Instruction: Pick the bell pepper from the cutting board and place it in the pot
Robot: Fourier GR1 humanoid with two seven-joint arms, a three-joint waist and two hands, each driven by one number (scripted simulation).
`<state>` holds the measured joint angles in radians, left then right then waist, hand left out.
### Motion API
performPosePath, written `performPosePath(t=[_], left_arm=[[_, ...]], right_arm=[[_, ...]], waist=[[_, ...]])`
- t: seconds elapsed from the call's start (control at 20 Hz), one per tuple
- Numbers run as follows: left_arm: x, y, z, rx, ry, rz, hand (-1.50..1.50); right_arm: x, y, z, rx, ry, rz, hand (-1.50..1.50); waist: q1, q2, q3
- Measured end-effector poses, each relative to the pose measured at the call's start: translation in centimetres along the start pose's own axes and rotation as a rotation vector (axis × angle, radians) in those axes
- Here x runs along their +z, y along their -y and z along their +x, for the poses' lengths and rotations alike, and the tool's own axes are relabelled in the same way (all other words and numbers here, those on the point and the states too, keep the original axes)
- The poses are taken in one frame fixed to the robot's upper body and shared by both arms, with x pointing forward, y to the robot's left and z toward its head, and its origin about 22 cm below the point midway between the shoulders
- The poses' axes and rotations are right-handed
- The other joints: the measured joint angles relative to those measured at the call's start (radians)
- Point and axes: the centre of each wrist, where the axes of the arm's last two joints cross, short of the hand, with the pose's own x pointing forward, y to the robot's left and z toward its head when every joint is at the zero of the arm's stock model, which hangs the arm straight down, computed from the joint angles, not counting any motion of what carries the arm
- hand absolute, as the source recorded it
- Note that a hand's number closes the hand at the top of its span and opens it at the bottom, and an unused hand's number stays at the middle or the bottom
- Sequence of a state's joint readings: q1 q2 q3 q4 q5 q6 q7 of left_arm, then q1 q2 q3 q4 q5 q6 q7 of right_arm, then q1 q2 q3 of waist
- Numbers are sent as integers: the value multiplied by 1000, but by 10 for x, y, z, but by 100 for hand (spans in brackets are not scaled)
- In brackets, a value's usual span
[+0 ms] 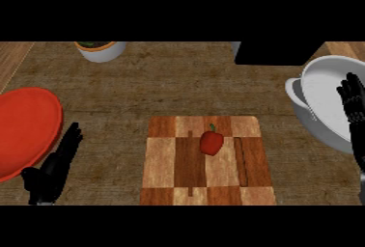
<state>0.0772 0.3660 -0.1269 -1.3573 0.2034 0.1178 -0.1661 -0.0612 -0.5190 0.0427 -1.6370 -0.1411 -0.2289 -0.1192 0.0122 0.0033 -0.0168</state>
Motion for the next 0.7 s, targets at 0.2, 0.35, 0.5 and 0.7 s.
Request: performPosePath(t=[0.2, 0.35, 0.5, 0.7], left_arm=[[-6, 8, 12, 38, 71, 32, 0], [-13, 16, 25, 77, 147, 75, 0], [-14, 23, 31, 116, 180, 102, 0], [-17, 37, 42, 143, 218, 95, 0]], right_arm=[[12, -16, 23, 64, 183, -78, 150], [21, -8, 32, 199, 290, -186, -150], [43, -4, 15, 303, 220, -421, -150], [81, -53, 15, 339, 304, -541, -150]], waist=[[-26, -11, 10], [-70, -26, 6], [-103, -28, 10], [-80, -21, 13]])
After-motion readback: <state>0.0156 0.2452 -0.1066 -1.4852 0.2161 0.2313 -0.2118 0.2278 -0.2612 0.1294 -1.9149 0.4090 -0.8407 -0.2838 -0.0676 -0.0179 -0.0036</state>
